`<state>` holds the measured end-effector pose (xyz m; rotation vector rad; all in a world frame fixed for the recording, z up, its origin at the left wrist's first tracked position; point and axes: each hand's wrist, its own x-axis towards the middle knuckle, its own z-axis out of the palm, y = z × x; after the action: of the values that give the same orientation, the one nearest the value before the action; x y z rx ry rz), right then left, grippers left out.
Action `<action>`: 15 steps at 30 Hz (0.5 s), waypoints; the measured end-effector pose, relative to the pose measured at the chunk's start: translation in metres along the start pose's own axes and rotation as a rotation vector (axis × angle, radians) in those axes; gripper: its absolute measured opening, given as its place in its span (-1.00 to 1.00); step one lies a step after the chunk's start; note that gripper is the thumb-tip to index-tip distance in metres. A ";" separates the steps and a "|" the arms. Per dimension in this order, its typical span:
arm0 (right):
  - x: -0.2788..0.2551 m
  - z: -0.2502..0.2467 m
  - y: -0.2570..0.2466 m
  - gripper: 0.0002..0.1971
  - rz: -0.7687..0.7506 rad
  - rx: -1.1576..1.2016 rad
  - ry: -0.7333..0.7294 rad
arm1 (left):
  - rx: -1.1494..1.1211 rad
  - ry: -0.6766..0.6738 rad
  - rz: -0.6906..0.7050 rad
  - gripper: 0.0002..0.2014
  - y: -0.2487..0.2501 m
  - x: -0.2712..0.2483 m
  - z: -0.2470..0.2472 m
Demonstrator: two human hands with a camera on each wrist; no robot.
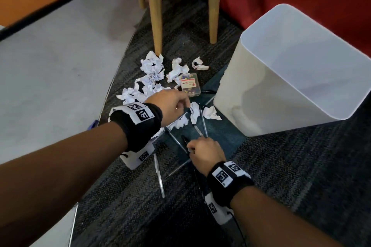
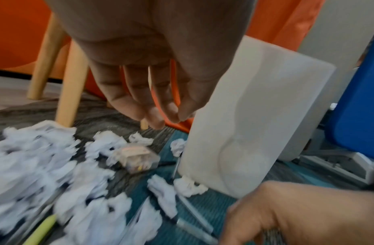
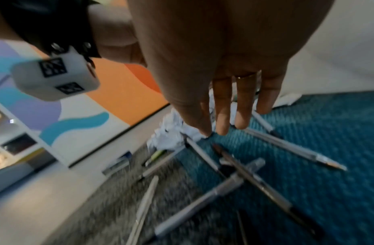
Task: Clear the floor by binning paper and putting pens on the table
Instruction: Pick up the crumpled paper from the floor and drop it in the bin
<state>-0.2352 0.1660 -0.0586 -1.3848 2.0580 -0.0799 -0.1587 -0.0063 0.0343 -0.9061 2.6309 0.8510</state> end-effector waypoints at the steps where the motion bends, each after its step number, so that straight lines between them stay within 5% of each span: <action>1: 0.005 0.006 -0.001 -0.71 0.004 -0.027 -0.032 | 0.009 -0.020 -0.035 -0.77 -0.009 0.001 0.008; 7: 0.022 0.030 0.004 -0.51 0.017 -0.217 -0.153 | 0.123 -0.154 -0.154 -0.71 -0.049 0.013 0.050; 15: 0.020 0.044 0.018 -0.76 0.044 -0.258 -0.003 | 0.280 -0.262 -0.140 -0.44 -0.076 0.024 0.088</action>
<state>-0.2312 0.1699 -0.1097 -1.4879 2.1533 0.2135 -0.1280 -0.0144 -0.0794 -0.8297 2.3528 0.5104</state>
